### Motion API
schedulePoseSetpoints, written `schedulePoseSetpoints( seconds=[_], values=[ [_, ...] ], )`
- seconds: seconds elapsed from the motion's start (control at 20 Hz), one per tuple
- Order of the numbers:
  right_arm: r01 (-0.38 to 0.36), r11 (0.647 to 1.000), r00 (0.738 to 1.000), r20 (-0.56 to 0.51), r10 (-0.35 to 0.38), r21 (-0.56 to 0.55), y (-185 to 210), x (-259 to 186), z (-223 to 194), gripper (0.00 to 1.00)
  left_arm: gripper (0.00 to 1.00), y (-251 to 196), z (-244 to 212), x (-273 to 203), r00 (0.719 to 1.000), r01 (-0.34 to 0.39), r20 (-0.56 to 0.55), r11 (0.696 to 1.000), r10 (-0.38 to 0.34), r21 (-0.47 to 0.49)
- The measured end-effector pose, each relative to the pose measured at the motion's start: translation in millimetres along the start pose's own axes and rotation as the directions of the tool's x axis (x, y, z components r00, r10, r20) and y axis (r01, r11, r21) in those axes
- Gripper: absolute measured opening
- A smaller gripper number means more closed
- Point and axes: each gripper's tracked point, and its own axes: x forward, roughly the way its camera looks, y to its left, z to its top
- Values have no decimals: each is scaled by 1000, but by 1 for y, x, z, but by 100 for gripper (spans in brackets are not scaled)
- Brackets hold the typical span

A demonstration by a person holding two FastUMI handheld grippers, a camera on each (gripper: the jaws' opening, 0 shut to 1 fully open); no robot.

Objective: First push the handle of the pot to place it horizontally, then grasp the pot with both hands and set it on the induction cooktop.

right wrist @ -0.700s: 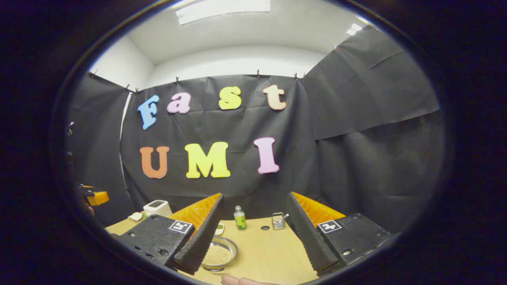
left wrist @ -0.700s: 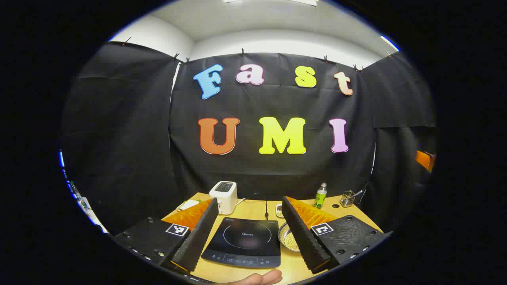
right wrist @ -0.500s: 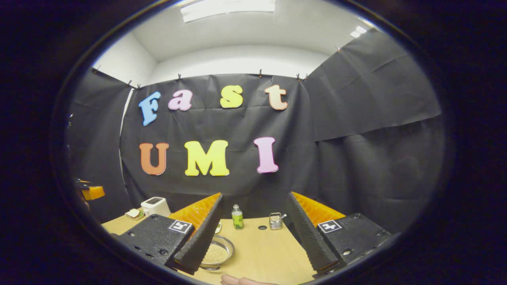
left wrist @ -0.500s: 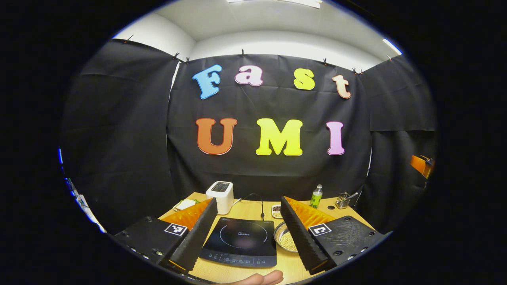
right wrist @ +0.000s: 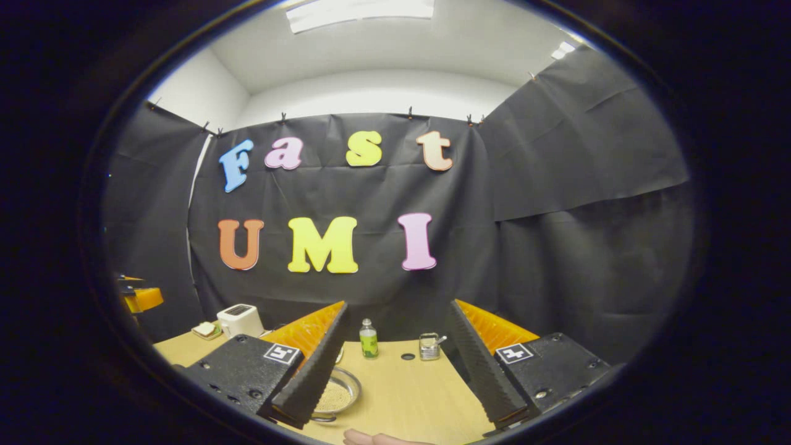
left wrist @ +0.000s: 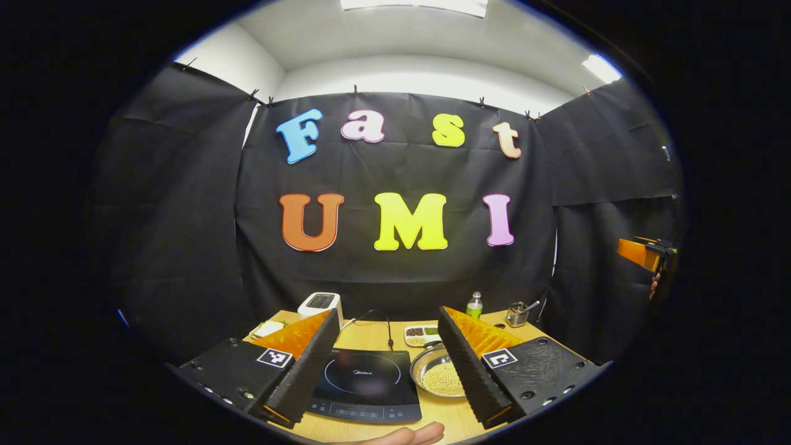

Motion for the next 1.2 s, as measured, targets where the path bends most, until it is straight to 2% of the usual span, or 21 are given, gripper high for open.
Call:
schedulePoseSetpoints(
  seconds=[0.25,0.35,0.4,0.45,0.5,0.6,0.7,0.75,0.85,0.9,0.95,1.05,1.2],
  values=[
    [-28,1000,998,-64,29,12,9,21,-30,100,95,8,-4,-1,1000,-18,14,1000,19,-21],
    [-59,997,991,-122,64,41,20,30,-52,92,95,14,-3,-3,999,-30,22,999,30,-14],
    [-85,995,984,-151,93,60,30,36,-63,92,95,17,-5,-3,999,-39,25,999,39,-9],
    [-99,992,979,-169,111,79,36,41,-71,82,95,20,-6,-4,998,-50,27,999,50,-5],
    [-114,989,972,-197,130,92,41,48,-82,77,95,23,-7,-6,998,-56,28,998,56,-2],
    [-170,979,943,-270,195,114,63,53,-110,49,95,24,-11,-10,998,-55,27,998,55,-3],
    [-214,965,907,-337,253,149,84,58,-136,6,95,27,-14,-15,998,-52,26,999,52,-3],
    [-245,958,883,-373,285,152,97,56,-149,1,95,28,-15,-18,999,-47,26,999,47,-3],
    [-286,950,849,-427,312,126,119,54,-175,4,95,30,-17,-22,999,-45,27,999,44,3],
    [-294,950,835,-455,310,106,127,52,-188,0,95,30,-18,-22,999,-41,26,999,40,10],
    [-305,948,815,-489,310,92,137,48,-201,4,95,31,-19,-24,999,-39,25,999,39,20],
    [-336,938,773,-543,328,89,164,37,-226,4,95,35,-24,-27,999,-44,23,998,43,37],
    [-388,915,704,-607,369,107,201,19,-260,4,96,53,-24,-32,994,-107,43,994,105,36]
  ],
)
